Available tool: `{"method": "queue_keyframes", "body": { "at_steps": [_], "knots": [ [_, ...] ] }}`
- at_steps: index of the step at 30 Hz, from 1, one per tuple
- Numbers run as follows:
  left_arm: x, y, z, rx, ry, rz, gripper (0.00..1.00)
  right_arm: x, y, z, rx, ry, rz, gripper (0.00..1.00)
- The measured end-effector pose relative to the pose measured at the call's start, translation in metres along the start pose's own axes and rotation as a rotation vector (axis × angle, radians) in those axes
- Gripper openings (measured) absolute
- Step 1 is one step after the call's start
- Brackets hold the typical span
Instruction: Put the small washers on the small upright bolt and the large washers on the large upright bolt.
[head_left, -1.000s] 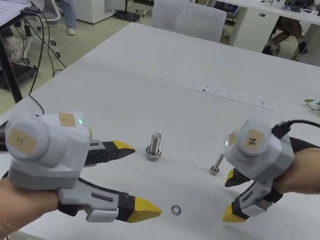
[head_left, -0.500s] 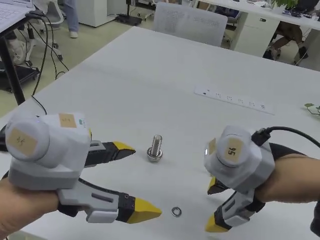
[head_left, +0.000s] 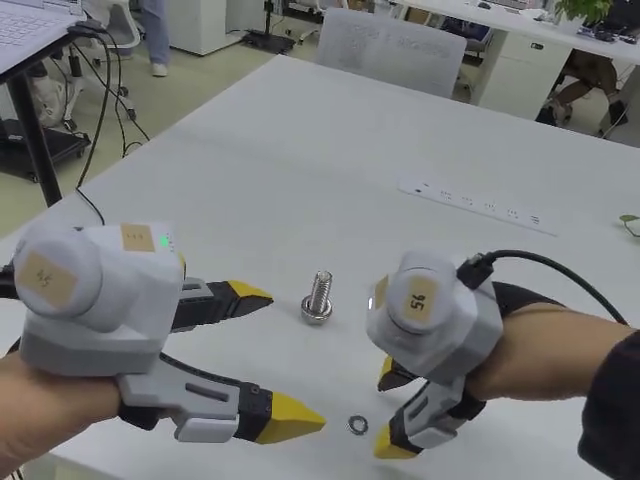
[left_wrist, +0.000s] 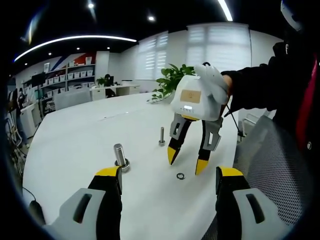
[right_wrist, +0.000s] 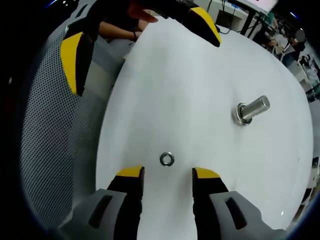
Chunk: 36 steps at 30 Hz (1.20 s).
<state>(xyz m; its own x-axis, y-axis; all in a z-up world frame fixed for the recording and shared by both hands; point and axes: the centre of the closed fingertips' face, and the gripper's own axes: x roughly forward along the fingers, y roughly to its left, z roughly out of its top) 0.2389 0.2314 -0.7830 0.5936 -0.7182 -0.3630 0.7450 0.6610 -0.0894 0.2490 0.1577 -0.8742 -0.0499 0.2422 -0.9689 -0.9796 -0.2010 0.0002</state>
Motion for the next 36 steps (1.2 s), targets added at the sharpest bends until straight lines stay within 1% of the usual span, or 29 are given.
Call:
{"method": "queue_keyframes", "body": {
  "at_steps": [9, 14, 16, 17, 18, 22, 25, 30, 33, 36],
  "knots": [
    [-0.002, 0.0, 0.0, -0.002, -0.007, 0.008, 0.76, 0.006, 0.005, 0.011, -0.026, 0.001, 0.025, 0.36],
    [-0.004, -0.001, 0.0, -0.006, -0.012, 0.011, 0.76, 0.01, 0.008, 0.01, -0.027, 0.015, 0.037, 0.36],
    [-0.004, -0.001, 0.0, -0.006, -0.013, 0.012, 0.76, 0.012, 0.008, 0.006, -0.031, 0.031, 0.038, 0.36],
    [-0.004, -0.001, -0.001, -0.007, -0.013, 0.013, 0.76, 0.011, 0.007, 0.007, -0.037, 0.026, 0.036, 0.35],
    [-0.004, -0.001, -0.001, -0.007, -0.013, 0.013, 0.76, 0.011, 0.008, 0.008, -0.027, 0.025, 0.039, 0.35],
    [-0.004, -0.002, 0.0, -0.006, -0.014, 0.011, 0.76, 0.011, 0.007, 0.007, -0.033, 0.028, 0.035, 0.34],
    [-0.003, -0.002, 0.0, -0.006, -0.014, 0.01, 0.76, 0.012, 0.006, 0.007, -0.074, 0.042, 0.01, 0.31],
    [-0.003, -0.002, 0.0, -0.007, -0.016, 0.008, 0.76, 0.011, 0.006, 0.007, -0.072, 0.044, 0.012, 0.31],
    [-0.003, -0.003, 0.0, -0.007, -0.016, 0.008, 0.76, 0.011, 0.006, 0.008, -0.085, 0.04, 0.012, 0.26],
    [-0.004, -0.003, 0.0, -0.006, -0.017, 0.007, 0.76, 0.011, 0.006, 0.008, -0.086, 0.044, 0.012, 0.25]
  ]
}}
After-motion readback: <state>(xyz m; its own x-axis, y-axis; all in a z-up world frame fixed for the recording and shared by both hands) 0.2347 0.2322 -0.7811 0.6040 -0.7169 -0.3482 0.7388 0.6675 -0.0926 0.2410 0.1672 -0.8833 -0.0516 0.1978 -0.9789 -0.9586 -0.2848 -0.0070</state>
